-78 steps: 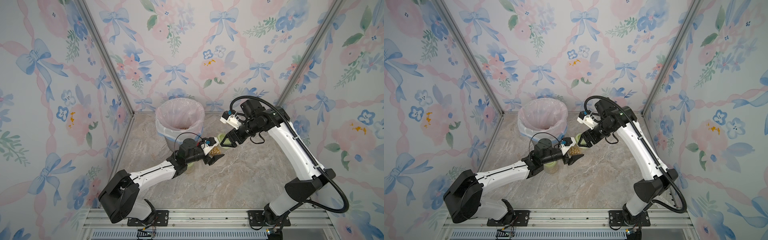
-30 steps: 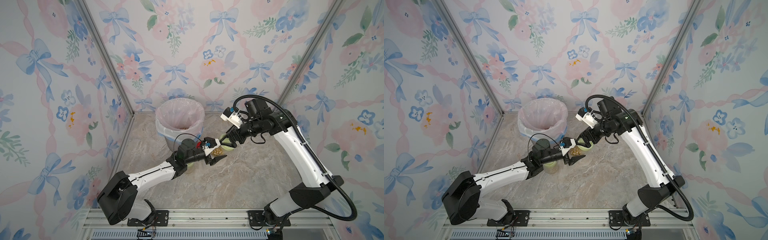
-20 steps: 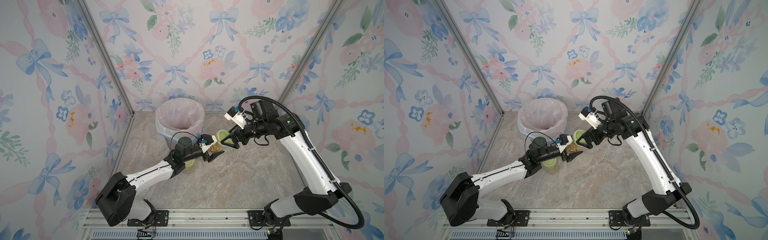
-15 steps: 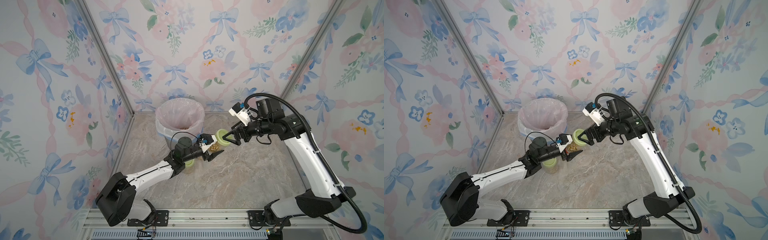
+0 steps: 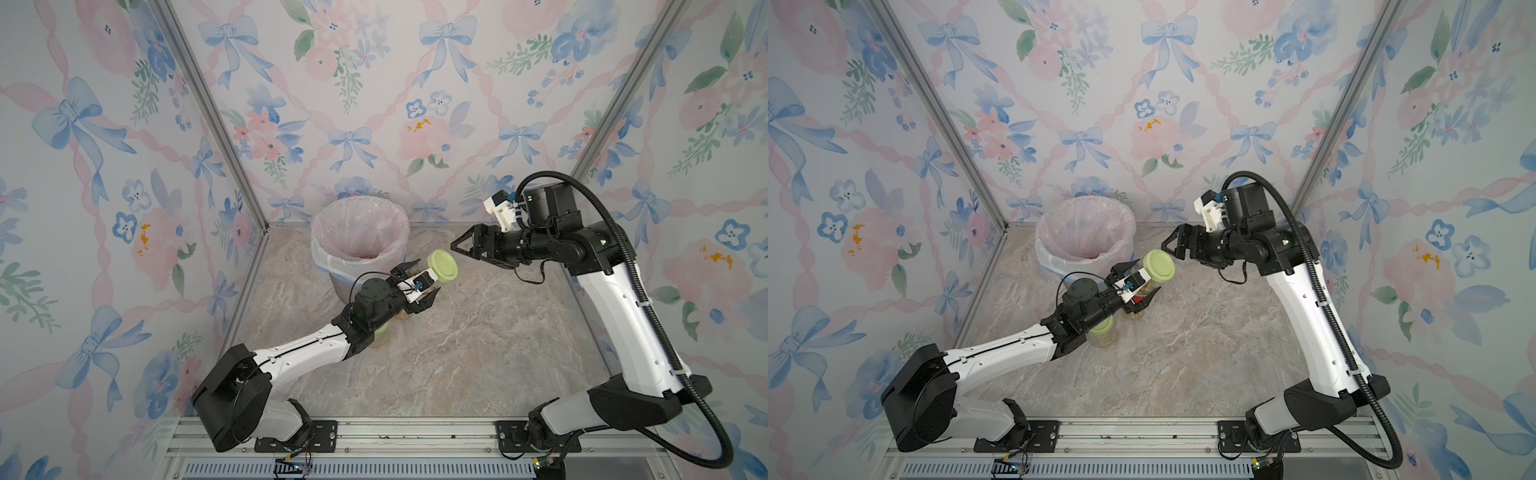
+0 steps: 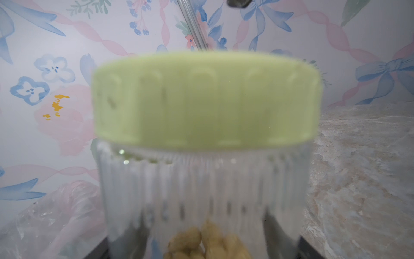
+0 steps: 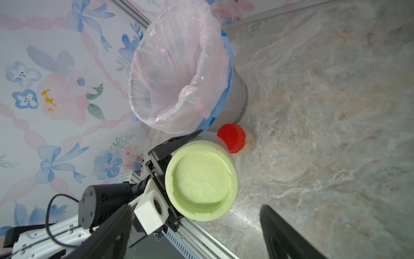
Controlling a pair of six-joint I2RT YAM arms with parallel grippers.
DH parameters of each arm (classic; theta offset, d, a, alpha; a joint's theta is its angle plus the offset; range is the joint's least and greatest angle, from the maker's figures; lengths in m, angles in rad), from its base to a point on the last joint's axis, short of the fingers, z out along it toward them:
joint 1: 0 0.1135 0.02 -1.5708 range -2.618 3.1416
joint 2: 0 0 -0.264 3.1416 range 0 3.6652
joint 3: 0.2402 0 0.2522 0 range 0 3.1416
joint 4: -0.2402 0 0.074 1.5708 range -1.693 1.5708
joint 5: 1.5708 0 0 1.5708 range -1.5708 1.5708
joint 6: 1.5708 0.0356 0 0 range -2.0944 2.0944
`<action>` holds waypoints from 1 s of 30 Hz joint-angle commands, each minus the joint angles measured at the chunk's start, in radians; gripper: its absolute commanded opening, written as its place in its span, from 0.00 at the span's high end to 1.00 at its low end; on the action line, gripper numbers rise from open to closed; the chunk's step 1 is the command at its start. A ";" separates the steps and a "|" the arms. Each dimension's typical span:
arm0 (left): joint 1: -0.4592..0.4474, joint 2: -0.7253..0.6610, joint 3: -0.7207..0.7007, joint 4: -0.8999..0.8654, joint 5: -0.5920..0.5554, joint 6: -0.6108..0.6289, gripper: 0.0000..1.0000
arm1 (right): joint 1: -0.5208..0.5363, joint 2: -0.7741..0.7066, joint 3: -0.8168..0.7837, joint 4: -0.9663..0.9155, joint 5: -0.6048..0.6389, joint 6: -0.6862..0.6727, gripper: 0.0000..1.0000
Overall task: Empty moldy peanuts from jars
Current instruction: Unscrew the lid from the jar.
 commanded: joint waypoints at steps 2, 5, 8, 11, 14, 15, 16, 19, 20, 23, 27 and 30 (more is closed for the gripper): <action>-0.005 0.008 0.058 0.101 -0.069 0.059 0.86 | 0.013 0.055 0.034 -0.061 0.018 0.122 0.09; -0.005 0.015 0.062 0.101 -0.066 0.063 0.86 | 0.025 0.082 0.054 -0.078 0.020 0.111 0.08; -0.005 0.018 0.063 0.102 -0.067 0.065 0.86 | 0.049 0.089 0.041 -0.057 0.015 0.115 0.07; -0.007 0.018 0.063 0.100 -0.065 0.065 0.86 | 0.061 0.089 0.036 -0.036 0.012 0.123 0.07; -0.009 0.015 0.062 0.100 -0.066 0.065 0.85 | 0.067 0.094 0.049 -0.035 0.016 0.116 0.06; -0.008 0.014 0.061 0.100 -0.066 0.064 0.85 | 0.071 0.098 0.053 -0.044 0.025 0.109 0.06; -0.010 0.014 0.062 0.101 -0.065 0.064 0.85 | 0.075 0.103 0.053 -0.051 0.030 0.103 0.06; -0.013 0.013 0.066 0.100 -0.066 0.066 0.85 | 0.092 0.109 0.044 -0.053 0.044 0.092 0.06; -0.014 0.014 0.065 0.100 -0.067 0.067 0.86 | 0.096 0.109 0.045 -0.054 0.049 0.088 0.06; -0.017 0.014 0.067 0.100 -0.068 0.067 0.85 | 0.106 0.113 0.047 -0.057 0.070 0.085 0.06; -0.022 0.010 0.066 0.100 -0.072 0.068 0.85 | 0.110 0.116 0.042 -0.063 0.089 0.049 0.07; -0.024 0.005 0.064 0.100 -0.073 0.069 0.85 | 0.111 0.118 0.033 -0.063 0.086 0.041 0.07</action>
